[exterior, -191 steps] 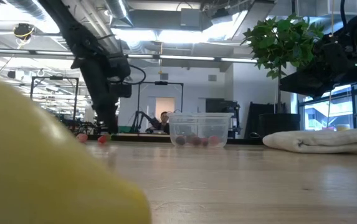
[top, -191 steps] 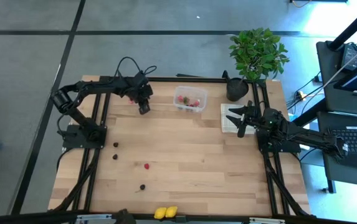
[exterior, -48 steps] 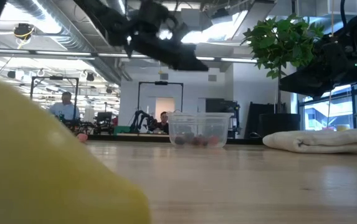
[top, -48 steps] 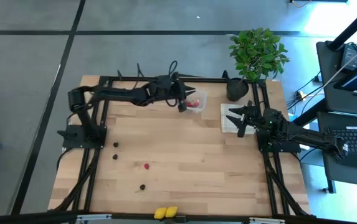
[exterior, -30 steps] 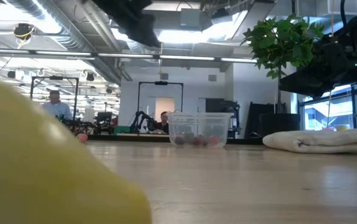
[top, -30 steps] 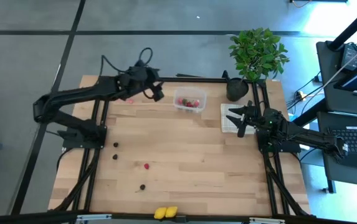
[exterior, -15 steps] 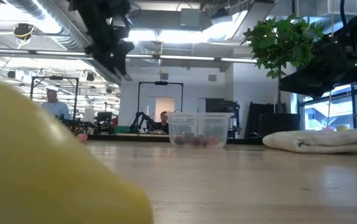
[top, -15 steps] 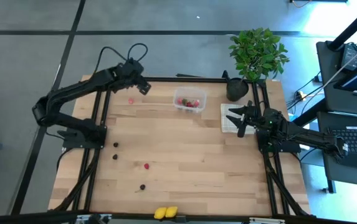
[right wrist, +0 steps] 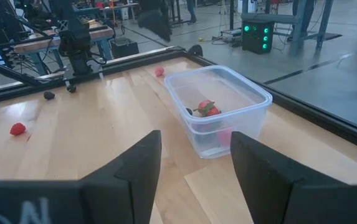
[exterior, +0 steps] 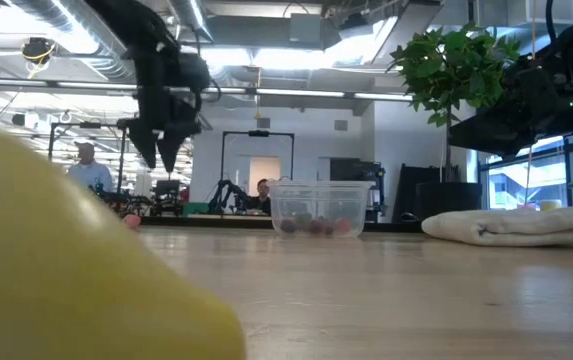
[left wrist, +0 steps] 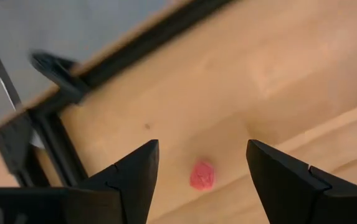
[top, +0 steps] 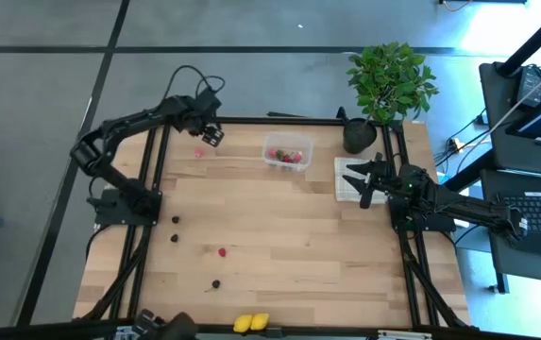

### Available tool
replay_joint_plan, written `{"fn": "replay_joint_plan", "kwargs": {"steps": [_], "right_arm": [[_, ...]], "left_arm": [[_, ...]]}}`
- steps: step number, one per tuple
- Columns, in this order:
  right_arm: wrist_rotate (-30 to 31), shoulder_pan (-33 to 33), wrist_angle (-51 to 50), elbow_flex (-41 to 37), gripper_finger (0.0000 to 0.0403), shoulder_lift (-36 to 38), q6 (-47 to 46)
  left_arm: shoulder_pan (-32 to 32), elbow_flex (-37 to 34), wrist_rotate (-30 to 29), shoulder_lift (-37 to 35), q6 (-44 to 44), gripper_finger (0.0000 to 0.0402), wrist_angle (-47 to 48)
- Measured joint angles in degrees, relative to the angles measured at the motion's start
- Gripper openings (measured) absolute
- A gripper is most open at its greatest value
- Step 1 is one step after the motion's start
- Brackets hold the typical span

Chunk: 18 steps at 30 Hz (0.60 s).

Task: Pick and placing Produce into tupperware
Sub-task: Put the peach into the transparent container

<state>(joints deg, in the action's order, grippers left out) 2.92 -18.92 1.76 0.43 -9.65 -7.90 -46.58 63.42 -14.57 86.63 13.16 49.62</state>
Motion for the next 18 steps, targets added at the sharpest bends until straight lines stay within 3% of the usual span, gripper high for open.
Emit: {"fn": "replay_joint_plan", "kwargs": {"steps": [8,18], "right_arm": [[0.0,0.0,0.0,0.0,0.0195,0.0,0.0],[0.0,0.0,0.0,0.0,0.0195,0.0,0.0]], "left_arm": [[-0.3,0.0,1.9,6.8,3.4,0.0234,4.1],[-0.1,-0.1,1.8,9.6,5.9,0.0234,6.4]]}}
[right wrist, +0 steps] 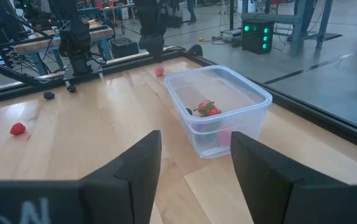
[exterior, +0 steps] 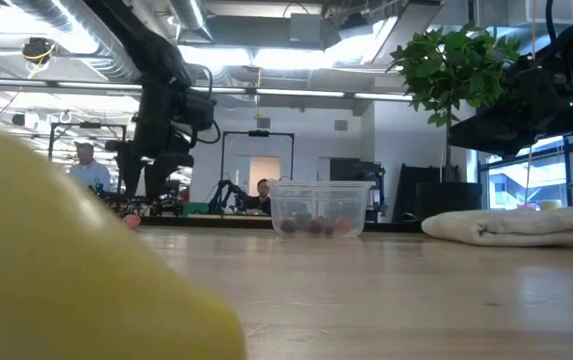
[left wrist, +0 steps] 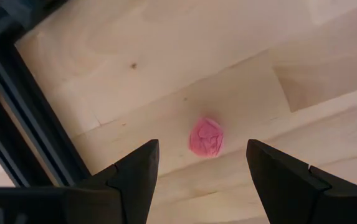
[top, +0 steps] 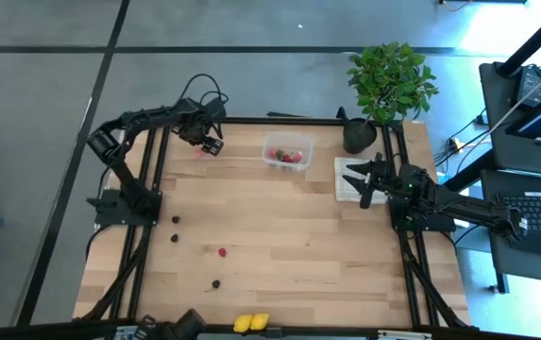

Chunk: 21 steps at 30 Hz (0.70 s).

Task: Pick and placing Produce into tupperware
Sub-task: Put the peach into the transparent container

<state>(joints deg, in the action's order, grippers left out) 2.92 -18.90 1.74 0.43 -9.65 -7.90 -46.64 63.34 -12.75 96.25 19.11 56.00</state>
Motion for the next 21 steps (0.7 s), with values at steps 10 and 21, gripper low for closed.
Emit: {"fn": "replay_joint_plan", "kwargs": {"steps": [10,21], "right_arm": [[0.0,0.0,0.0,0.0,0.0195,0.0,0.2],[0.0,0.0,0.0,0.0,0.0195,0.0,-0.7]], "left_arm": [[0.4,-7.5,0.0,0.0,0.0,0.0234,-7.2],[0.4,-11.4,0.2,0.0,-0.2,0.0231,-13.6]]}}
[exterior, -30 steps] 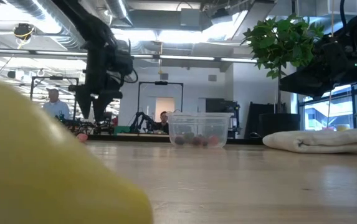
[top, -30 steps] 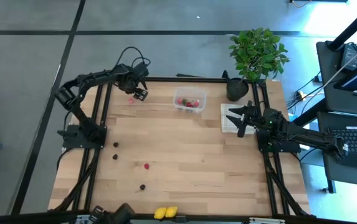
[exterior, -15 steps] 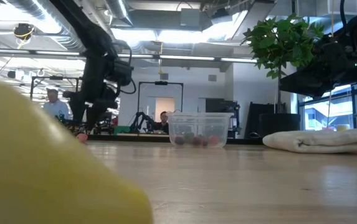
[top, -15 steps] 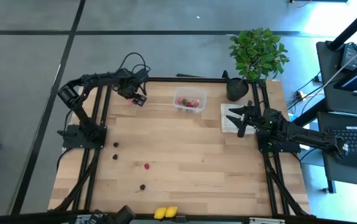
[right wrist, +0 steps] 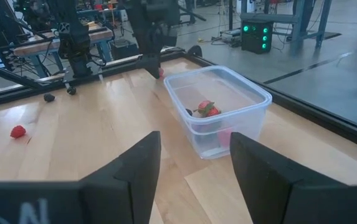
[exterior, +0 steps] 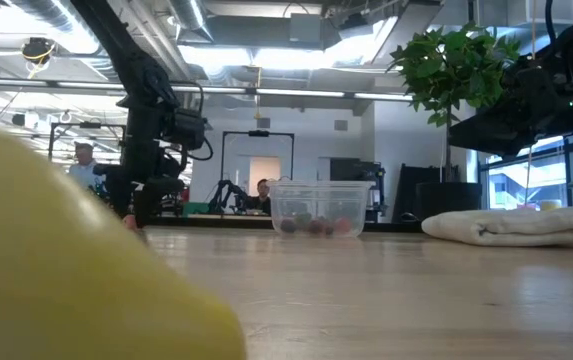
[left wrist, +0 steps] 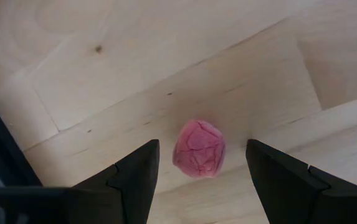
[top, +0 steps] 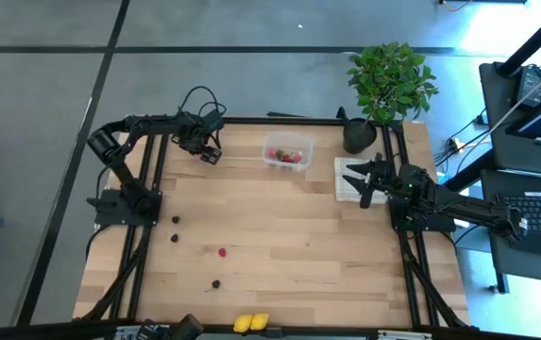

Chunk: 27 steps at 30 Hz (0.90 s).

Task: Pick and placing Produce into tupperware
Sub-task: Put the peach into the transparent container

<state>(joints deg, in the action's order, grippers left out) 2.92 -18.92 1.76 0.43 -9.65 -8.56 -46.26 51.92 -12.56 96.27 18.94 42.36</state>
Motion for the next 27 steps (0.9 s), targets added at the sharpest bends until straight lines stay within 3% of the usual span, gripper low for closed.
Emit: {"fn": "replay_joint_plan", "kwargs": {"steps": [20,27], "right_arm": [[0.0,0.0,0.0,0.0,0.0195,0.0,0.1],[0.0,0.0,0.0,0.0,0.0195,0.0,0.1]], "left_arm": [[0.0,0.0,0.1,0.0,-0.1,0.0107,0.5],[0.0,0.0,0.1,0.0,-1.5,0.0083,0.5]]}}
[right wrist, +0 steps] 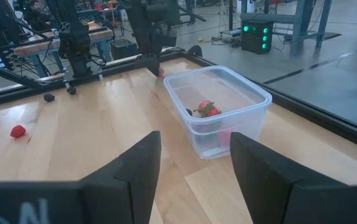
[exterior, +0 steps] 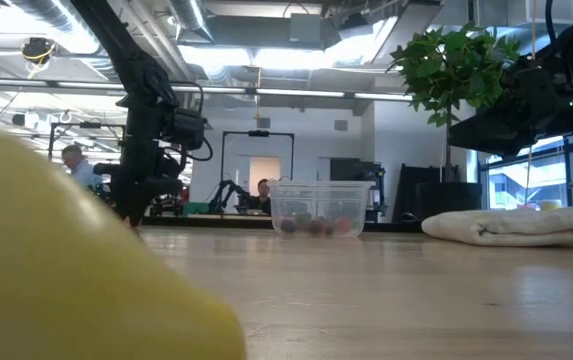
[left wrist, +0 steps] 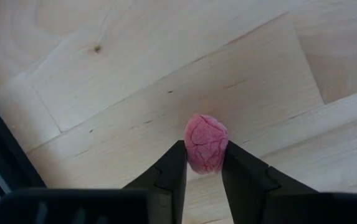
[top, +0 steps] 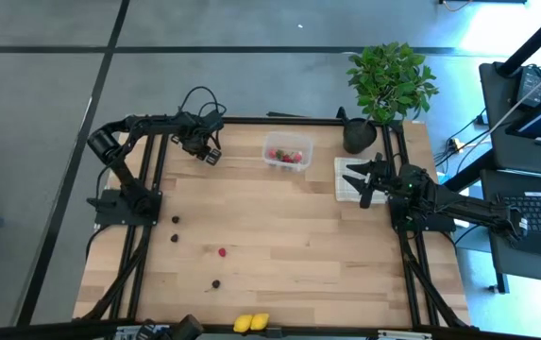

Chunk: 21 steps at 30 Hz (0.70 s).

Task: Pick and placing Produce into tupperware
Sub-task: Put the peach into the transparent container

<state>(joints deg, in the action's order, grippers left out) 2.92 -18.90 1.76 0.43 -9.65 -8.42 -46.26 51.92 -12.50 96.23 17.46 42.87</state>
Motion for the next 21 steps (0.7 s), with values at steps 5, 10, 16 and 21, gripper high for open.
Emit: {"fn": "replay_joint_plan", "kwargs": {"steps": [5,10,16,21], "right_arm": [[0.0,0.0,0.0,0.0,0.0195,0.0,0.1],[0.0,0.0,0.0,0.0,0.0195,0.0,0.1],[0.0,0.0,0.0,0.0,0.0195,0.0,0.1],[0.0,0.0,0.0,0.0,0.0195,0.0,0.1]], "left_arm": [[0.0,0.0,0.0,0.0,-0.1,0.0088,0.0],[0.0,0.0,0.0,0.0,0.0,0.0096,0.0],[0.0,0.0,0.0,0.0,0.0,0.0097,0.0],[0.0,0.0,0.0,0.0,0.0,0.0097,0.0]]}}
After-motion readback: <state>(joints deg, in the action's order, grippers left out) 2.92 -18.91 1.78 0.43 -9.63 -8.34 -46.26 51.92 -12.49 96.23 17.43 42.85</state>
